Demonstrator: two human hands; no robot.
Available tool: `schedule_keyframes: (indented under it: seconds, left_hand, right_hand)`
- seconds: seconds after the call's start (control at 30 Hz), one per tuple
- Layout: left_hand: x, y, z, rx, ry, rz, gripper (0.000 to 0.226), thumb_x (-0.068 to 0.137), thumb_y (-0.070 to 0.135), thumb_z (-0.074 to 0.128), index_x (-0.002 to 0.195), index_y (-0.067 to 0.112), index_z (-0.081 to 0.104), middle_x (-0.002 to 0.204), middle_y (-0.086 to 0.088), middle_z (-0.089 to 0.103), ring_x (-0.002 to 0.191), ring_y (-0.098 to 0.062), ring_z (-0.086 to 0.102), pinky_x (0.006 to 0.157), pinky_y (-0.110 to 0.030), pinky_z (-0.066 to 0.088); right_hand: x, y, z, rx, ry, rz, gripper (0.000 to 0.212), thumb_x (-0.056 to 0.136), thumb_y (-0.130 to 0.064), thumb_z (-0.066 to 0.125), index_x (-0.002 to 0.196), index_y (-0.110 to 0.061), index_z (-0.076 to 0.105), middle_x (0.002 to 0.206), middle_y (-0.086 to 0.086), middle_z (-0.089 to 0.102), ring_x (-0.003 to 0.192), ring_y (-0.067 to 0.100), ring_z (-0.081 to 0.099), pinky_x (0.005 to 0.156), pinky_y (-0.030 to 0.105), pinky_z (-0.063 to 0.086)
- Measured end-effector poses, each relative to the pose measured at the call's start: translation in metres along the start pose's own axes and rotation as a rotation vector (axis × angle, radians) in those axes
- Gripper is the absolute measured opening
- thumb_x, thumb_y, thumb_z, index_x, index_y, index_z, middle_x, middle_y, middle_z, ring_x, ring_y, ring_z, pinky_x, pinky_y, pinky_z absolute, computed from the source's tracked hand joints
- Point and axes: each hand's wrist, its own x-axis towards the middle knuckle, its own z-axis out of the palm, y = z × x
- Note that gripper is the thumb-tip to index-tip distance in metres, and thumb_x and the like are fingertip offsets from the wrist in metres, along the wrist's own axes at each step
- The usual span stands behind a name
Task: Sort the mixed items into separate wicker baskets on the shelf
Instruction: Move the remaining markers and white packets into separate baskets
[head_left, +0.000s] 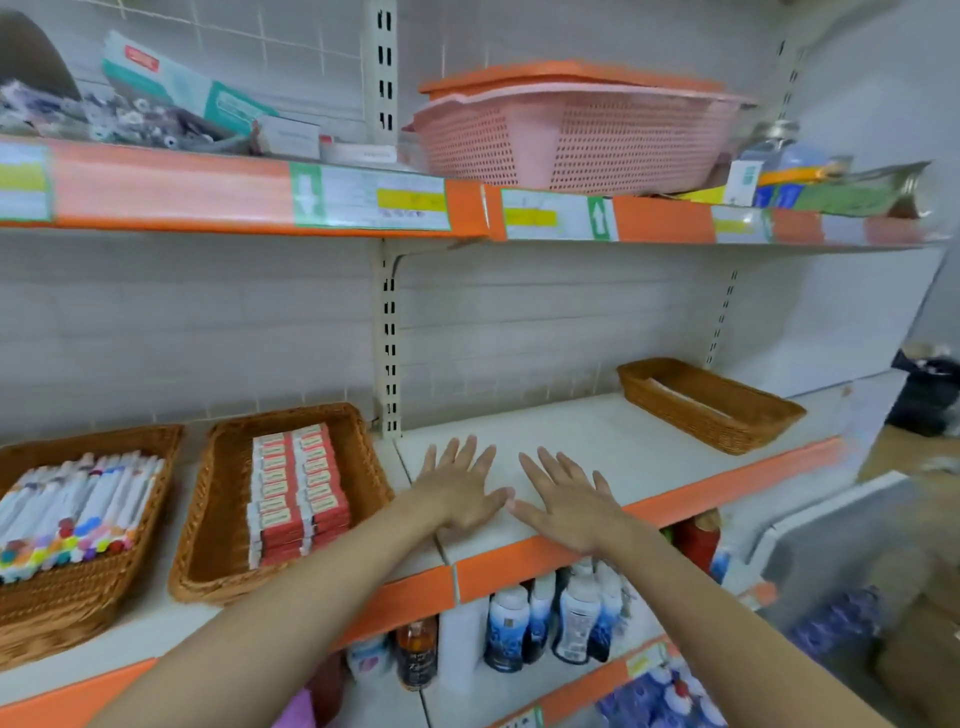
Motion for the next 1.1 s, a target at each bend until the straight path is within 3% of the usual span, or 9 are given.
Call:
schedule_keyframes:
  seconds: [0.53, 0.87, 1.1]
  left_hand:
    - [0.117, 0.211, -0.008, -0.025, 0.012, 0.065, 0.070, 0.099, 0.057, 0.017, 0.153, 0.021, -0.010, 0.159, -0.004, -0.018, 0.147, -0.024, -0.016, 0.119, -0.044, -0.010]
    - [0.229, 0.266, -0.034, -0.049, 0.067, 0.140, 0.072, 0.098, 0.060, 0.015, 0.154, 0.019, -0.005, 0.160, -0.006, -0.014, 0.148, -0.024, -0.013, 0.119, -0.043, -0.008]
    - [0.302, 0.290, -0.043, -0.038, 0.075, 0.167, 0.073, 0.097, 0.060, 0.016, 0.154, 0.017, -0.002, 0.161, -0.010, -0.010, 0.148, -0.026, -0.012, 0.119, -0.043, -0.008]
  right_hand:
    - [-0.010, 0.235, -0.030, 0.009, 0.034, 0.033, 0.069, 0.098, -0.061, 0.017, 0.154, -0.029, -0.009, 0.160, -0.003, -0.019, 0.147, 0.016, -0.017, 0.118, 0.049, -0.007]
    - [0.058, 0.337, -0.065, -0.015, 0.126, 0.096, 0.066, 0.099, -0.058, 0.015, 0.155, -0.027, -0.004, 0.162, 0.000, -0.012, 0.148, 0.019, -0.011, 0.118, 0.051, -0.002]
    - [0.107, 0.393, -0.078, 0.024, 0.119, 0.128, 0.065, 0.101, -0.055, 0.018, 0.155, -0.025, -0.001, 0.162, 0.003, -0.006, 0.149, 0.021, -0.004, 0.118, 0.044, 0.003]
